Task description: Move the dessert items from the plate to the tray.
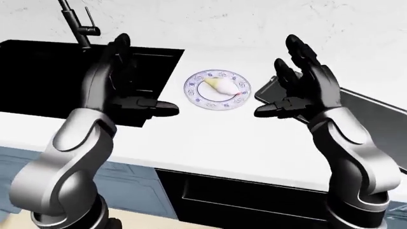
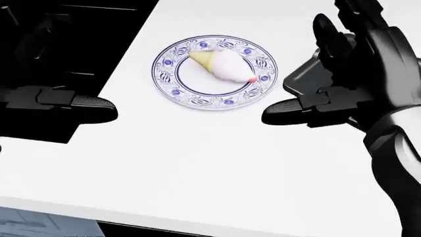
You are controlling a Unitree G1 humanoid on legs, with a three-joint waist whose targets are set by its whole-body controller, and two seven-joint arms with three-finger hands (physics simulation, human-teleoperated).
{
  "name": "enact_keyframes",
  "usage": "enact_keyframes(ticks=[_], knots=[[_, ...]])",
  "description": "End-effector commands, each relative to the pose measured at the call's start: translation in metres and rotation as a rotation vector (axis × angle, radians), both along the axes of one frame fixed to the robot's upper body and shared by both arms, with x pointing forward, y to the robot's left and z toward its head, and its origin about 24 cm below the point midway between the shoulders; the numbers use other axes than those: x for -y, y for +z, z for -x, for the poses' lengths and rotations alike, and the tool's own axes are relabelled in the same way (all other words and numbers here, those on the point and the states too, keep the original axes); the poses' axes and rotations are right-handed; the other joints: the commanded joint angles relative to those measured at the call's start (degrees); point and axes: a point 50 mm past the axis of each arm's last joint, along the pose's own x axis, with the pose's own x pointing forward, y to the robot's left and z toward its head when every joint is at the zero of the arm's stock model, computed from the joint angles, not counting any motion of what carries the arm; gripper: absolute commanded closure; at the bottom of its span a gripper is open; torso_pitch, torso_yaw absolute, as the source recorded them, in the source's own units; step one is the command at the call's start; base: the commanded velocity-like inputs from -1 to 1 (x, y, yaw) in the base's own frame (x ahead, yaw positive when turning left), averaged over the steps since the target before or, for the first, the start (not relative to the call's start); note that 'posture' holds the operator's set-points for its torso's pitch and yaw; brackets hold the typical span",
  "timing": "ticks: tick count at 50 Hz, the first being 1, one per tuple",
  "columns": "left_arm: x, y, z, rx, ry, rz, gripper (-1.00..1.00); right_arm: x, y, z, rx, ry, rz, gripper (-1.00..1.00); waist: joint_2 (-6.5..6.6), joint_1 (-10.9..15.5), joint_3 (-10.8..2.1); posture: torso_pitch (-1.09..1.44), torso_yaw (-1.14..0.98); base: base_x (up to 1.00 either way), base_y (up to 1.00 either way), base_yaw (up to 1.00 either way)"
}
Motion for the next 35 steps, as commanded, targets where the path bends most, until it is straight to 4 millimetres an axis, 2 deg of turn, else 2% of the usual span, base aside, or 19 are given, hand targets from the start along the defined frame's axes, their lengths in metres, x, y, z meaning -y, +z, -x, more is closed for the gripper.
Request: enact_keyframes(ticks=[1, 3, 4, 5, 7, 9, 10, 11, 12, 14, 15, 22, 27, 32, 35], knots=[[0.003, 0.009, 0.002, 0.053, -0.018, -0.007, -1.00, 0.007, 0.012, 0.003, 0.062, -0.038, 0.009, -1.00, 0.21, -0.2, -1.35, 0.00, 0.00, 0.00, 0.00, 0.00], [0.004, 0.008, 0.003, 0.052, -0.019, -0.007, -1.00, 0.010, 0.012, 0.002, 0.058, -0.050, 0.009, -1.00, -1.54, -0.2, -1.56, 0.00, 0.00, 0.00, 0.00, 0.00], [0.004, 0.008, 0.002, 0.052, -0.019, -0.007, -1.00, 0.011, 0.013, 0.002, 0.058, -0.054, 0.014, -1.00, -1.97, 0.0, -1.68, 0.00, 0.00, 0.05, 0.00, 0.00], [0.004, 0.007, 0.003, 0.052, -0.020, -0.008, -1.00, 0.011, 0.013, 0.003, 0.059, -0.057, 0.016, -1.00, -1.25, 0.2, -3.25, 0.00, 0.00, 0.28, 0.00, 0.00], [0.005, 0.006, 0.002, 0.051, -0.021, -0.009, -1.00, 0.012, 0.011, 0.002, 0.060, -0.057, 0.015, -1.00, -1.30, 0.6, -0.28, 0.00, 0.00, 0.42, 0.00, 0.00], [0.005, 0.008, 0.003, 0.053, -0.021, -0.010, -1.00, 0.012, 0.010, 0.002, 0.056, -0.058, 0.008, -1.00, -0.95, 0.6, 0.08, 0.00, 0.00, 0.39, 0.00, 0.00], [0.005, 0.008, 0.003, 0.053, -0.020, -0.010, -1.00, 0.012, 0.011, 0.002, 0.059, -0.057, 0.008, -1.00, -0.61, 0.6, 0.08, 0.00, 0.00, 0.17, 0.00, 0.00], [0.004, 0.008, 0.002, 0.054, -0.020, -0.010, -1.00, 0.012, 0.012, 0.002, 0.061, -0.057, 0.009, -1.00, -0.31, 0.5, -1.32, 0.00, 0.00, 0.12, 0.00, 0.00], [0.004, 0.008, 0.002, 0.055, -0.020, -0.010, -1.00, 0.012, 0.014, 0.002, 0.068, -0.054, 0.007, -1.00, -0.14, 0.3, -1.56, 0.00, 0.00, 0.03, 0.00, 0.00], [0.004, 0.008, 0.002, 0.055, -0.019, -0.010, -1.00, 0.013, 0.015, 0.003, 0.079, -0.052, -0.001, -1.00, -0.50, 0.0, -2.72, 0.00, 0.00, 0.00, 0.00, 0.00], [0.004, 0.007, 0.000, 0.055, -0.018, -0.010, -1.00, 0.013, 0.016, 0.003, 0.081, -0.053, 0.000, -1.00, -0.54, -0.1, -2.69, 0.00, 0.00, 0.00, 0.00, 0.00], [0.003, 0.011, 0.003, 0.062, -0.017, -0.010, -1.00, 0.019, 0.037, 0.012, 0.110, -0.067, 0.035, -1.00, -1.51, -0.4, -1.81, 0.00, 0.00, 0.00, 0.00, 0.00], [0.001, 0.012, 0.006, 0.064, -0.015, -0.010, -1.00, 0.016, 0.057, 0.017, 0.101, -0.055, 0.111, -1.00, -1.43, 0.0, -1.05, 0.00, 0.00, 0.00, 0.00, 0.00], [0.002, 0.014, 0.007, 0.067, -0.020, -0.012, -1.00, 0.013, 0.078, 0.013, 0.100, -0.049, 0.157, -1.00, -1.24, 0.1, -0.58, 0.00, 0.00, 0.00, 0.00, 0.00], [0.003, 0.016, 0.009, 0.069, -0.021, -0.013, -1.00, 0.009, 0.083, 0.007, 0.084, -0.042, 0.198, -1.00, -1.38, 0.3, -0.36, 0.00, 0.00, 0.00, 0.00, 0.00]])
